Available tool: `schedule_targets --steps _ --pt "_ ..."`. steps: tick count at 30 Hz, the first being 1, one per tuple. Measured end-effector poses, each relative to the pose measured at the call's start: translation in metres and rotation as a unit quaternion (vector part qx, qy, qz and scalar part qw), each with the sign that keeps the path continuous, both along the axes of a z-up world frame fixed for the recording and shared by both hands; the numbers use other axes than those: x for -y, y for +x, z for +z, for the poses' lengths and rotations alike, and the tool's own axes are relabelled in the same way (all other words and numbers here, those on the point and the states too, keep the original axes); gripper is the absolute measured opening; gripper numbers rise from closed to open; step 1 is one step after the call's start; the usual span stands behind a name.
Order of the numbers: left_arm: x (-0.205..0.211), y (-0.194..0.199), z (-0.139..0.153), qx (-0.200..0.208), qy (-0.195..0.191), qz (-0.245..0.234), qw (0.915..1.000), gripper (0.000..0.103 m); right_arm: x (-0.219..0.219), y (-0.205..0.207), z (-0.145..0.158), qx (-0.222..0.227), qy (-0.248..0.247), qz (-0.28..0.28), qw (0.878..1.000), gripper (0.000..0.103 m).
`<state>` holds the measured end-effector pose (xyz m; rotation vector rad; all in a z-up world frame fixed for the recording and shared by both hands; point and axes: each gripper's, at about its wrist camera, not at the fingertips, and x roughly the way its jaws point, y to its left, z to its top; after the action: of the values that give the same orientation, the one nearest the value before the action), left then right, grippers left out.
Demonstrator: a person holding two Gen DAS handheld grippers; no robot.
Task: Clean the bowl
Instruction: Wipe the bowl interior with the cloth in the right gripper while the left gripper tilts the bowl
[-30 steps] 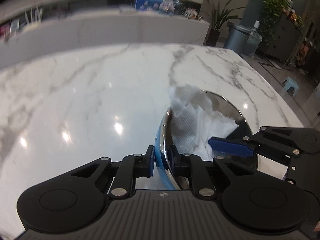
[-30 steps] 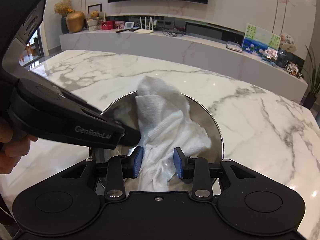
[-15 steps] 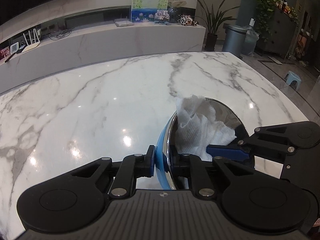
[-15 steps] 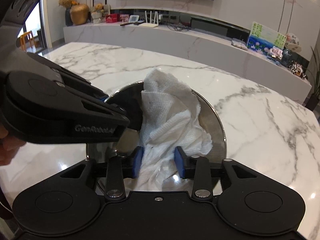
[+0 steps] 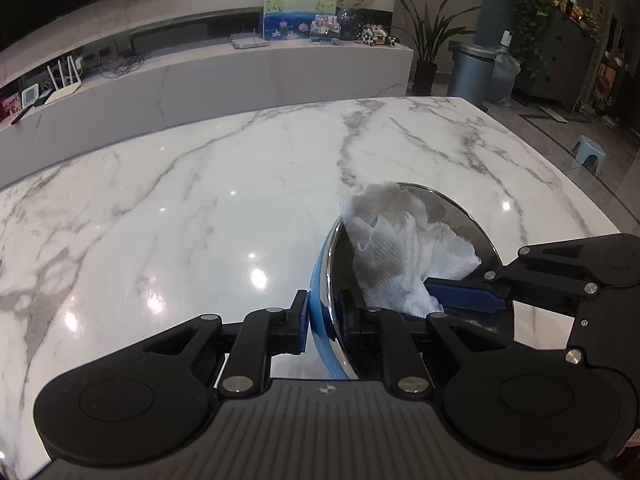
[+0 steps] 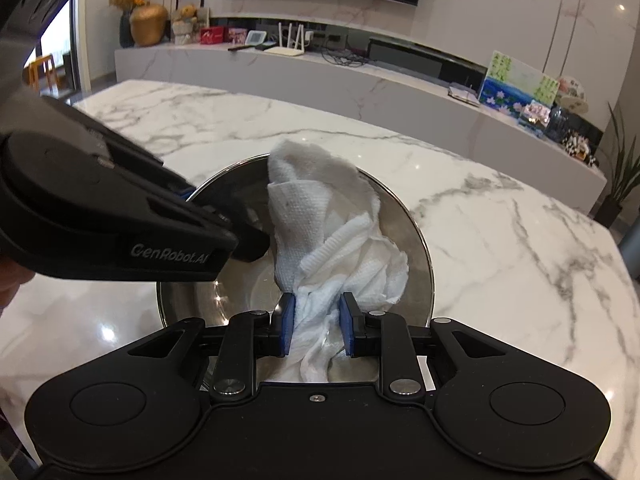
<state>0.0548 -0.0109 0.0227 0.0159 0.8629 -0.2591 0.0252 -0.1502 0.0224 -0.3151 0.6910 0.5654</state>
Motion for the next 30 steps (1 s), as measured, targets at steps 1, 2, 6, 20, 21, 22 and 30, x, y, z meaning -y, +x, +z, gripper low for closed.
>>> schedule_targets --steps 1,2,6,20,21,22,30 --pt "-0.001 0.000 -0.001 -0.006 -0.005 0.001 1.0000 0.017 0.000 0.000 0.000 -0.001 0.003 -0.002 1.000 0.022" --pt "-0.002 0.001 -0.003 -0.014 -0.012 0.001 0.9998 0.020 0.001 0.001 0.000 -0.003 0.006 -0.003 1.000 0.022" --pt "-0.005 0.002 -0.006 -0.028 -0.031 0.004 0.9991 0.026 0.003 0.001 0.001 -0.003 0.014 -0.003 1.000 0.022" --pt "-0.005 0.001 0.000 -0.003 -0.021 0.010 0.9997 0.019 -0.002 -0.003 0.001 -0.002 0.042 0.024 0.999 0.022" --pt "-0.005 0.000 0.001 -0.002 -0.018 0.009 0.9998 0.019 -0.003 -0.003 0.001 -0.002 0.041 0.028 0.999 0.022" --pt "-0.005 0.000 0.001 -0.002 -0.017 0.009 0.9998 0.019 -0.005 -0.005 0.002 0.000 0.035 0.034 0.999 0.022" --pt "0.002 -0.002 0.002 0.006 0.001 0.000 1.0000 0.018 -0.005 -0.003 0.005 -0.005 -0.024 0.011 1.000 0.021"
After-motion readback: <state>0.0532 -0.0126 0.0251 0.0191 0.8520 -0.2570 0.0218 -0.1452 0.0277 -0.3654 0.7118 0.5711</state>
